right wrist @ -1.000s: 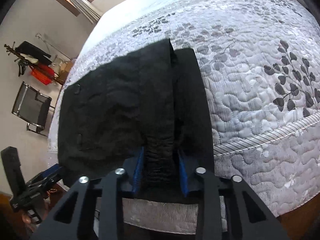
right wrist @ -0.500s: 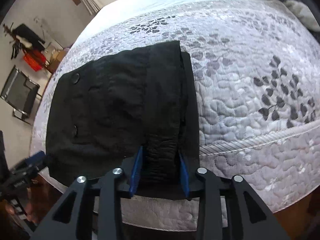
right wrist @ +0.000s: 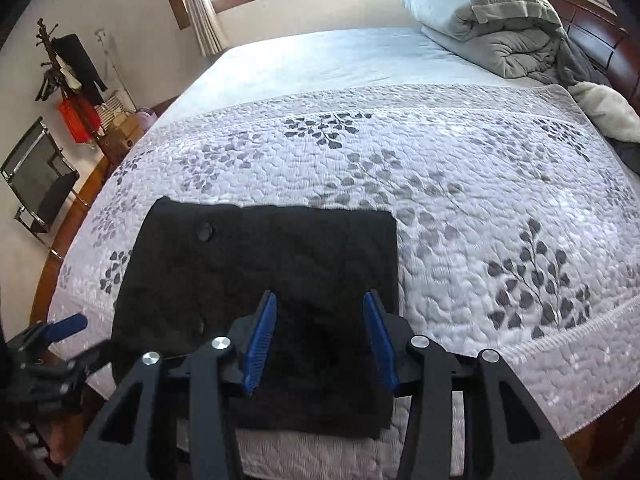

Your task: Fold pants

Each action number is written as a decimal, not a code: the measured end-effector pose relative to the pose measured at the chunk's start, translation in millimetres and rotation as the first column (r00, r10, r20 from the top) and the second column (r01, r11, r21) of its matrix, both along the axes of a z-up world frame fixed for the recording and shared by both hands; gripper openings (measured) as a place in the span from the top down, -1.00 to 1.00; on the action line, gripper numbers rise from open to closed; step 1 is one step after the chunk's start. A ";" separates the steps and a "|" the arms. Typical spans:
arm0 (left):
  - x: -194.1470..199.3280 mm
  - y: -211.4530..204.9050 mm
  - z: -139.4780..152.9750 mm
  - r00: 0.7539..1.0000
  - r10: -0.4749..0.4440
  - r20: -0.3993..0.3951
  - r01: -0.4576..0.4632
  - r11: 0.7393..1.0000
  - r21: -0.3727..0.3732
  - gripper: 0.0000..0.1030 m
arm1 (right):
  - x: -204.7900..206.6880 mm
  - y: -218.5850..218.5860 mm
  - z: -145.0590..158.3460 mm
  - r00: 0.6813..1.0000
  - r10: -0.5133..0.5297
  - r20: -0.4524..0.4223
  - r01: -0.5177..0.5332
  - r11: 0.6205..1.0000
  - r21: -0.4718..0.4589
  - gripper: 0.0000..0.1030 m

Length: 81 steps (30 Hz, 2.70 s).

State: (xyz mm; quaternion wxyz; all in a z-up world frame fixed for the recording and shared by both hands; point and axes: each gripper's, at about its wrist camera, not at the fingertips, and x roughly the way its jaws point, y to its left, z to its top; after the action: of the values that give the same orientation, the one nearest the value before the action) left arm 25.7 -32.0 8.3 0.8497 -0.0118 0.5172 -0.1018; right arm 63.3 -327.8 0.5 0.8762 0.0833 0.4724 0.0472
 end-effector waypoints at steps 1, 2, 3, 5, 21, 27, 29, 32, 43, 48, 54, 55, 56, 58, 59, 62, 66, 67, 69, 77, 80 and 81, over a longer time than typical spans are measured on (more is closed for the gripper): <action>1.1 -0.5 0.4 1.000 -0.002 -0.001 0.002 1.000 -0.002 -0.80 | 7.1 2.1 -4.1 1.000 0.002 -0.012 -0.002 1.000 0.013 0.15; 2.0 -0.6 0.7 1.000 -0.003 -0.002 0.003 1.000 -0.006 -0.80 | 13.5 3.3 -9.0 1.000 0.003 -0.024 -0.002 1.000 0.027 0.15; 2.3 0.0 0.5 1.000 -0.005 -0.003 0.005 1.000 -0.010 -0.80 | 15.5 4.8 -11.4 0.999 -0.001 -0.033 0.002 0.999 0.032 0.16; 4.0 0.8 0.7 1.000 -0.006 -0.003 0.006 1.000 -0.021 -0.80 | 23.5 5.3 -19.5 0.998 -0.006 -0.055 0.008 1.000 0.028 0.16; 31.8 7.6 -20.1 0.999 0.040 -0.010 -0.039 0.999 0.034 -0.82 | 30.0 2.0 -33.6 0.998 -0.033 -0.052 0.034 0.999 0.020 0.15; 43.9 7.2 -30.4 0.999 0.050 -0.020 -0.049 0.998 0.044 -0.82 | -3.6 5.4 -27.7 0.998 0.007 -0.057 -0.006 1.000 0.015 0.15; 46.9 6.7 -33.9 0.999 0.051 -0.016 -0.050 0.998 0.048 -0.82 | -10.0 5.8 -35.5 0.997 0.011 -0.082 -0.010 1.000 0.021 0.15; 51.2 4.6 -40.6 0.999 0.042 -0.024 -0.040 0.998 0.057 -0.82 | -11.0 5.2 -48.6 0.995 0.004 -0.100 -0.002 1.000 0.022 0.15; 63.5 -0.5 -57.1 0.998 0.039 -0.042 -0.036 0.997 0.074 -0.90 | -6.4 12.1 -70.8 0.994 0.025 -0.105 -0.028 0.999 -0.020 0.08; 63.5 8.5 -51.9 0.997 0.015 -0.075 -0.011 0.999 0.047 -0.90 | -13.2 1.5 -58.3 0.995 0.017 -0.095 -0.012 0.999 0.050 0.01; 77.0 48.8 -56.3 0.979 -0.040 -0.201 0.013 0.991 -0.132 -0.90 | -20.9 -24.8 -40.7 0.997 -0.012 -0.074 0.016 0.999 0.047 -0.41; 80.0 55.2 -58.5 0.976 -0.039 -0.213 0.011 0.992 -0.130 -0.90 | -20.5 -31.5 -41.2 0.996 -0.014 -0.083 0.018 0.999 0.051 -0.50; 83.0 60.2 -61.0 0.973 -0.046 -0.225 0.017 0.992 -0.128 -0.90 | -19.3 -37.8 -43.4 0.995 -0.011 -0.096 0.017 0.998 0.062 -0.54; 86.3 65.4 -65.0 0.966 -0.073 -0.250 0.036 0.988 -0.151 -0.90 | -16.9 -47.7 -49.8 0.994 -0.005 -0.110 0.017 0.994 0.110 -0.55; 87.3 68.0 -67.6 0.958 -0.099 -0.269 0.051 0.982 -0.183 -0.90 | -16.5 -51.1 -53.6 0.993 -0.007 -0.120 0.023 0.990 0.137 -0.56; 87.9 70.6 -73.4 0.942 -0.149 -0.300 0.080 0.970 -0.231 -0.90 | -10.1 -63.0 -68.5 0.986 -0.012 -0.165 0.049 0.973 0.224 -0.56; 86.6 78.8 -88.1 0.925 -0.156 -0.346 0.060 0.960 -0.273 -0.90 | -6.3 -66.8 -82.3 0.981 -0.007 -0.195 0.062 0.959 0.277 -0.56; 86.5 83.4 -93.3 0.917 -0.157 -0.367 0.037 0.949 -0.314 -0.90 | -4.7 -66.6 -85.2 0.979 -0.003 -0.202 0.064 0.953 0.297 -0.56; 88.4 89.9 -103.2 0.900 -0.164 -0.404 -0.002 0.925 -0.381 -0.90 | -3.7 -67.6 -90.6 0.977 0.006 -0.214 0.067 0.941 0.332 -0.57; 91.6 105.7 -140.6 0.835 -0.231 -0.500 -0.115 0.815 -0.568 -0.90 | 1.4 -73.5 -116.3 0.962 0.024 -0.272 0.103 0.889 0.445 -0.65; 91.2 102.9 -141.2 0.836 -0.243 -0.492 -0.101 0.813 -0.574 -0.91 | 3.0 -76.2 -125.2 0.957 0.032 -0.287 0.119 0.862 0.493 -0.67; 91.1 101.1 -140.4 0.835 -0.247 -0.492 -0.099 0.812 -0.575 -0.91 | 4.1 -76.2 -127.8 0.955 0.031 -0.294 0.125 0.859 0.497 -0.67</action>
State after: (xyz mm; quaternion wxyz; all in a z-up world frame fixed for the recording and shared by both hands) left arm 116.8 69.1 -132.2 0.6171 -0.2767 0.6810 -0.2808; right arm 67.3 -404.0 -127.3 0.7442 0.3300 0.5647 0.1359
